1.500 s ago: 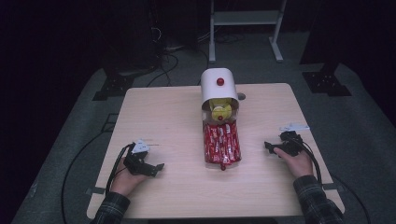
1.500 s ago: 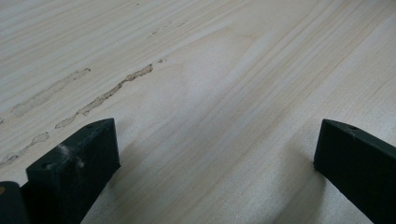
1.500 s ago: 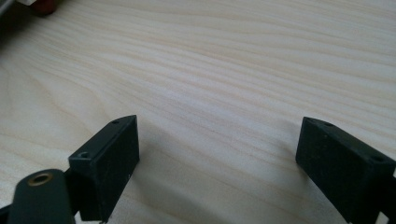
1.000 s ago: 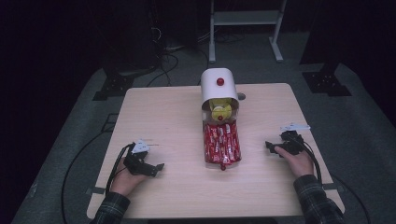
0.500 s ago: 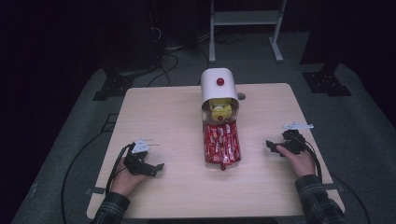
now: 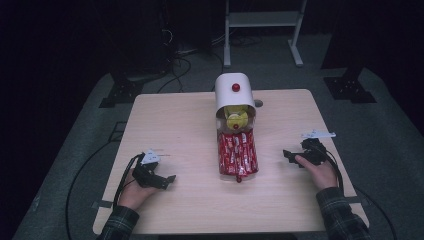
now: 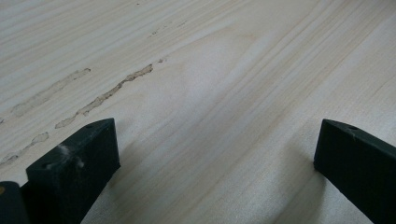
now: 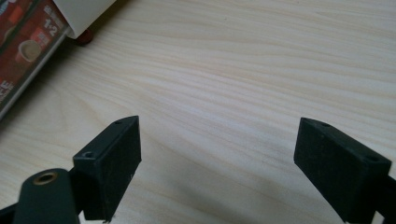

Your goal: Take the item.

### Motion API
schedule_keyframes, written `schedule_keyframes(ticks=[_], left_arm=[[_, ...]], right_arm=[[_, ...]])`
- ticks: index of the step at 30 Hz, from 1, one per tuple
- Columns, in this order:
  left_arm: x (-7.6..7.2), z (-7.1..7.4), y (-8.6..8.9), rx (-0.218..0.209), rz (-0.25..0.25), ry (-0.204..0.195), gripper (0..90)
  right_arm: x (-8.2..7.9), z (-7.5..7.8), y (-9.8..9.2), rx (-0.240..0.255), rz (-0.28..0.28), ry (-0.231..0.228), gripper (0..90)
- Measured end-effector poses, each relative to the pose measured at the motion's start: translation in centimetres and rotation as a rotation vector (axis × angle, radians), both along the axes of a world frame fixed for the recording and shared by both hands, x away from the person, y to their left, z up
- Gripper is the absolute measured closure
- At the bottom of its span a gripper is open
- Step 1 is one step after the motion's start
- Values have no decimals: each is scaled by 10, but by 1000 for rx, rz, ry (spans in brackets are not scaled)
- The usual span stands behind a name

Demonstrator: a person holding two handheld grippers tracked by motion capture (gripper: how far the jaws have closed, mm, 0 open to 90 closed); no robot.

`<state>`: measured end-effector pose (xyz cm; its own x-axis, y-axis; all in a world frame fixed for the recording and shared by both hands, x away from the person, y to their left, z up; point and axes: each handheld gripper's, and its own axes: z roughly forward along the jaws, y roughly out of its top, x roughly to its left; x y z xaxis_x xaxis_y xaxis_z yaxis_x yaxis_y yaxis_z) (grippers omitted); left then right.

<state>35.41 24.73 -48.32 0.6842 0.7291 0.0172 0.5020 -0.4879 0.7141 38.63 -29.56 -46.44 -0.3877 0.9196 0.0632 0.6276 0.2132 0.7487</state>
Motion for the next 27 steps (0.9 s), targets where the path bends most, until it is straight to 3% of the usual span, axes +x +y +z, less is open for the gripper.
schedule_keyframes(ticks=[27], left_arm=[[0, 0, 0, 0, 0, 0, 0]], right_arm=[[-8, 18, 10, 28, 45, -29, 159]])
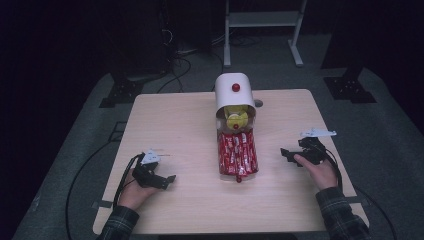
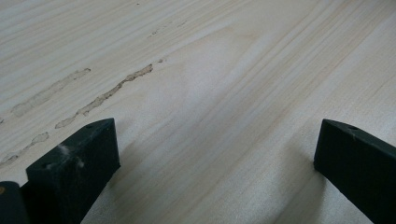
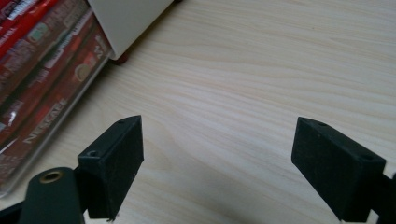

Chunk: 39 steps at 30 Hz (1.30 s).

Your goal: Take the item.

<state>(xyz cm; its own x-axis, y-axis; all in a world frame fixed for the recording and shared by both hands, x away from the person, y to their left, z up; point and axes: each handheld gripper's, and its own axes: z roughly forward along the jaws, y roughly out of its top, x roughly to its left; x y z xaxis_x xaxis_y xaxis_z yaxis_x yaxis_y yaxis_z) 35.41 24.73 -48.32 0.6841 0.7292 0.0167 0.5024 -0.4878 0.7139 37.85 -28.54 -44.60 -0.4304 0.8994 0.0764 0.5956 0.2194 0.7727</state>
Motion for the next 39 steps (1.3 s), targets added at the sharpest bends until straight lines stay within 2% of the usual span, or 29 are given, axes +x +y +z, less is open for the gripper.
schedule_keyframes(ticks=[39], left_arm=[[0, 0, 0, 0, 0, 0, 0]], right_arm=[[-6, 19, 31, 44, 94, 1, 166]])
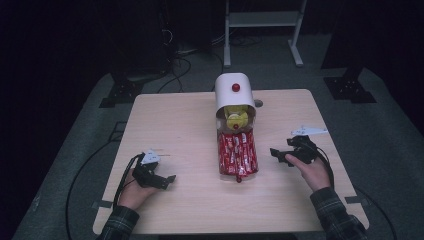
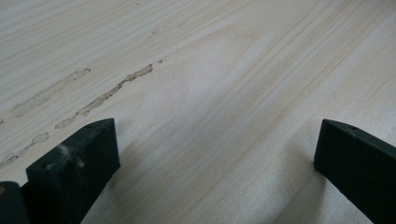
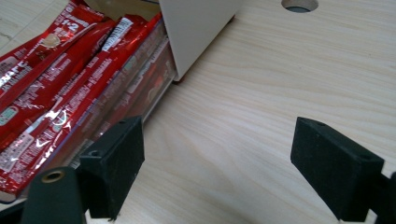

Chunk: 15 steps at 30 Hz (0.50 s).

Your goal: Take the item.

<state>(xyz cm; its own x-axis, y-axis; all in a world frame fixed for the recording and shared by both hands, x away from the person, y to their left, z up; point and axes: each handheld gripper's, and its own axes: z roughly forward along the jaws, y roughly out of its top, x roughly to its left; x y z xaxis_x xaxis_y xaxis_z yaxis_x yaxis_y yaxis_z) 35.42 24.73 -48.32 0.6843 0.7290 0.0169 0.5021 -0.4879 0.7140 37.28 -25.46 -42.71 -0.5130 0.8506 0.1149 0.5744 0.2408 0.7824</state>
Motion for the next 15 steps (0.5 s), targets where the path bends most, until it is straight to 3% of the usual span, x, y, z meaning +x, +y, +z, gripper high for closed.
schedule_keyframes(ticks=[15], left_arm=[[0, 0, 0, 0, 0, 0, 0]], right_arm=[[-1, 6, 17, 10, 39, -5, 166]])
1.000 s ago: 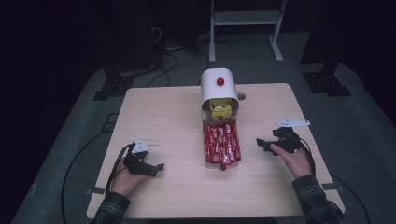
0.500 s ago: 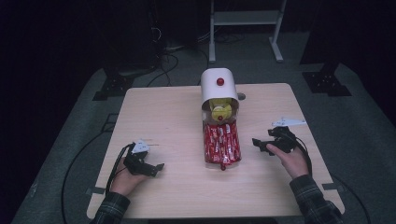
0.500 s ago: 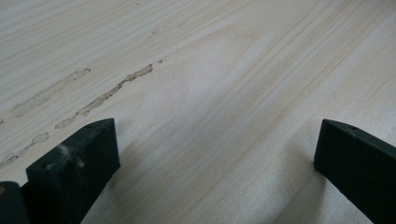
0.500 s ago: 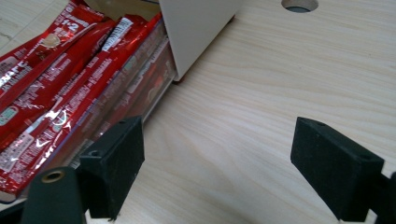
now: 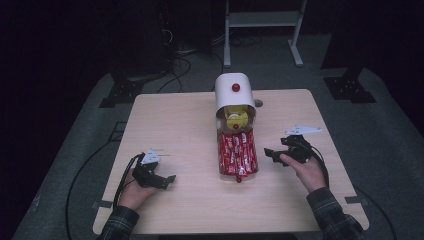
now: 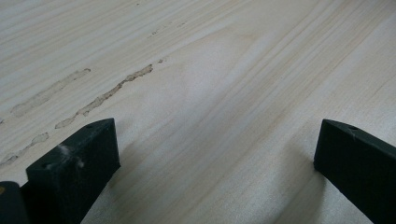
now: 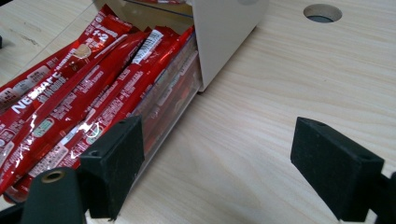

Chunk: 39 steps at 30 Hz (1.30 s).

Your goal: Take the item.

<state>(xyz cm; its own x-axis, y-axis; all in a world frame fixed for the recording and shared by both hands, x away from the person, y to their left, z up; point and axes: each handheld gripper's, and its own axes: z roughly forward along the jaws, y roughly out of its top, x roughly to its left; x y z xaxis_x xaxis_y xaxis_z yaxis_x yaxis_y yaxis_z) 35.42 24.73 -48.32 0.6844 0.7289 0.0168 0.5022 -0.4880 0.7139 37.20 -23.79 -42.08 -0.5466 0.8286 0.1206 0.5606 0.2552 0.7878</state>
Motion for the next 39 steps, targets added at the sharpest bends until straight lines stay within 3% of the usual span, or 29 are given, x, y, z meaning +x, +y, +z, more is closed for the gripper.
schedule_keyframes(ticks=[16, 18, 39], left_arm=[[0, 0, 0, 0, 0, 0, 0], [0, 0, 0, 0, 0, 0, 0], [0, 0, 0, 0, 0, -1, 0]], right_arm=[[1, 4, 12, 15, 28, 0, 166], [0, 4, 14, 16, 30, -3, 207], [-1, 9, 33, 46, 68, -10, 239]])
